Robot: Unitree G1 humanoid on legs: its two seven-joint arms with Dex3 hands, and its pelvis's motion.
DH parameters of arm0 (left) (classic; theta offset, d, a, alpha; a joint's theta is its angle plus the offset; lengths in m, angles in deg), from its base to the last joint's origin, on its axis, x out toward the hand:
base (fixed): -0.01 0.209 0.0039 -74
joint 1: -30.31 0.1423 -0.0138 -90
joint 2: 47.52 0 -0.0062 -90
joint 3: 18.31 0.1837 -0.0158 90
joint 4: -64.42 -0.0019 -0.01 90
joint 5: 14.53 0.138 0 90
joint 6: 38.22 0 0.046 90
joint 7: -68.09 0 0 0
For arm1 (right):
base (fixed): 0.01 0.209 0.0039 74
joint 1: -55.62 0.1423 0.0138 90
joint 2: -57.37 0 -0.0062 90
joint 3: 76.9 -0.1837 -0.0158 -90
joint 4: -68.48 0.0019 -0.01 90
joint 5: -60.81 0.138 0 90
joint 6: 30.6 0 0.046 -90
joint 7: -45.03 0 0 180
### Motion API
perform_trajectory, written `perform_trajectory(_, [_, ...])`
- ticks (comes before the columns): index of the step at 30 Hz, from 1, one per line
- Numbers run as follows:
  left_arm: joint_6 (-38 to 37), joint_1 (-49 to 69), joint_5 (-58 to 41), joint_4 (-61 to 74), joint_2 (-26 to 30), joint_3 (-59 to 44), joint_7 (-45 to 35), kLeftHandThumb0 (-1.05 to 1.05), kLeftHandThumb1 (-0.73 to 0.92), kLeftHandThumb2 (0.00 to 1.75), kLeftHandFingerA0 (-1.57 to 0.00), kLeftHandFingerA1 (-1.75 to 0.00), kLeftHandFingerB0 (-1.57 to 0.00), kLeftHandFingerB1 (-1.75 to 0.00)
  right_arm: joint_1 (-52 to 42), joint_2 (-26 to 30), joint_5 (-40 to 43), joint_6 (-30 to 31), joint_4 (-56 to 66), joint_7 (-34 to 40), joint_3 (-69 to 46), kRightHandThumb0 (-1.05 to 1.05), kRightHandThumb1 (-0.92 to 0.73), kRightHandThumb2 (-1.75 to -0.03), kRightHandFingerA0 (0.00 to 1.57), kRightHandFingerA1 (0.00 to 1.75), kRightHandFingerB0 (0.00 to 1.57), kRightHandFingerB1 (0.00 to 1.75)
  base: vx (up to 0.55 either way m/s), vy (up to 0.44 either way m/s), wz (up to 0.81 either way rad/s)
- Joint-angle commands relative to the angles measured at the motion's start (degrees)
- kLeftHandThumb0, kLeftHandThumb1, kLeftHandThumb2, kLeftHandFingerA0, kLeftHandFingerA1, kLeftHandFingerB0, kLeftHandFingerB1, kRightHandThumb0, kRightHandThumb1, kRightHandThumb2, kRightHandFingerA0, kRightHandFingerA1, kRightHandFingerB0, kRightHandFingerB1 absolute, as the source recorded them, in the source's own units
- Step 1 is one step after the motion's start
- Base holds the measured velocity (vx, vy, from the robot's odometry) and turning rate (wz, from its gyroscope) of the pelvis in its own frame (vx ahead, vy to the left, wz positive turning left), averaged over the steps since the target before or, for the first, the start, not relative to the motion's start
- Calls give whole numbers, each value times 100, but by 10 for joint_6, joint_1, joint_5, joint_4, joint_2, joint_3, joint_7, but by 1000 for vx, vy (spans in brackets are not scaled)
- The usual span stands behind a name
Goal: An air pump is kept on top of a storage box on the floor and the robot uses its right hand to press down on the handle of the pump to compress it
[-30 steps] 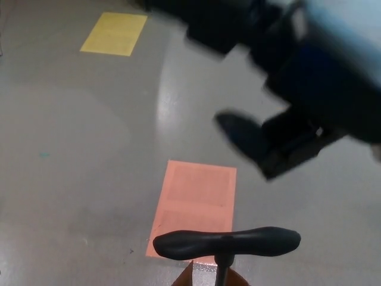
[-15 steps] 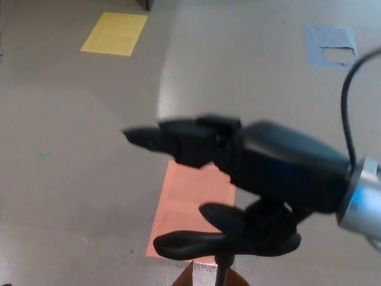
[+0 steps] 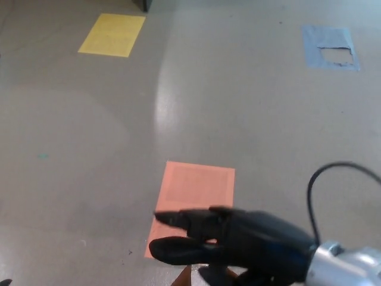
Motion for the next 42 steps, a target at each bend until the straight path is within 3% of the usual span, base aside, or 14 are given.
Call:
perform_trajectory(1, [-10, -3, 0, -2, 15, -5, -13, -36, 47, 104, -1, -48, 0, -47, -36, -41, -100, -29, -95, 45, 70, -93, -86, -120, 0, 13, 0, 12, 0, 0, 0])
perform_trajectory(2, [-8, -4, 0, -2, 15, -6, -13, -73, 82, 64, -20, -30, -16, -28, -36, -52, -116, -33, -120, 54, 84, -94, -86, -119, 0, 13, 0, 12, 0, 0, 0])
perform_trajectory(7, [-13, -3, 1, -2, 15, -7, -9, -73, 82, 64, -22, -30, -17, -28, -17, -95, -187, -23, -232, 85, 140, -90, -82, -119, 0, 14, 0, 13, 0, 0, 0])
perform_trajectory(14, [-12, 6, 6, -2, 9, -1, -7, -73, 82, 65, -22, -30, -16, -28, 19, -177, -271, -25, -508, 212, 217, -91, -82, -120, 0, 13, 0, 13, 0, 0, 0])
perform_trajectory(15, [-13, 9, 7, -2, 6, 1, -6, -72, 82, 65, -22, -30, -16, -27, 26, -193, -275, -34, -579, 245, 224, -92, -83, -120, 0, 12, 0, 11, 0, 0, 0])
perform_trajectory(24, [-19, 21, -2, -2, 4, -7, -15, -74, 81, 65, -21, -30, -16, -27, 61, -264, -234, -62, -826, 298, 203, -90, -85, -122, 0, 11, 0, 11, 0, 0, 0])
perform_trajectory(39, [-25, 27, 2, 0, -1, -1, -17, -73, 82, 64, -25, -32, -17, -28, 80, -307, -203, -89, -985, 294, 175, -91, -83, -118, 0, 11, 0, 12, 0, 0, 0])
perform_trajectory(40, [-26, 28, 6, 0, -1, 2, -17, -77, 68, 93, -17, -42, -11, -38, 79, -310, -204, -88, -991, 295, 175, -92, -84, -120, 0, 10, 0, 11, 0, 0, 0])
perform_trajectory(42, [-28, 32, 8, 0, -1, 4, -17, -78, 68, 93, -17, -41, -11, -38, 77, -315, -206, -89, -1004, 297, 176, -92, -84, -120, 0, 10, 0, 11, 0, 0, 0])
